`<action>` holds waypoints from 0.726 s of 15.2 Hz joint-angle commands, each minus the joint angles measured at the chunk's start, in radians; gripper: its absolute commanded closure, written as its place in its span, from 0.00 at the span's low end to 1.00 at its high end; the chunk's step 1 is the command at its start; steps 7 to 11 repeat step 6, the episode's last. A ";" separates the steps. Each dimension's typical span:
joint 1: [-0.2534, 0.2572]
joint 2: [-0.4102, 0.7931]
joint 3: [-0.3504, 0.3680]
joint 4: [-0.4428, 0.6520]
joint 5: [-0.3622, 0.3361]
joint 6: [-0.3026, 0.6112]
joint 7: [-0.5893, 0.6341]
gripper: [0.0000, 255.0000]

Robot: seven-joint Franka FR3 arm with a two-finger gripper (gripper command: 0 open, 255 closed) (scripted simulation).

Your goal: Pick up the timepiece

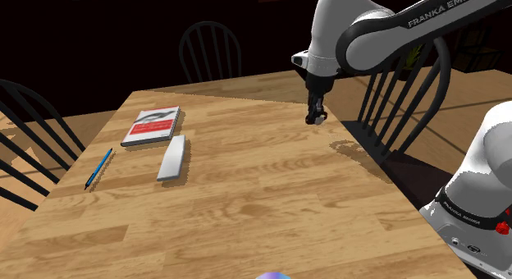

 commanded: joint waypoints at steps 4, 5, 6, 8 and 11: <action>0.001 -0.025 -0.003 0.051 0.003 -0.076 -0.005 1.00; 0.001 -0.026 -0.003 0.052 0.003 -0.079 -0.005 1.00; 0.001 -0.026 -0.003 0.052 0.003 -0.079 -0.005 1.00; 0.001 -0.026 -0.003 0.052 0.003 -0.079 -0.005 1.00; 0.001 -0.026 -0.003 0.052 0.003 -0.079 -0.005 1.00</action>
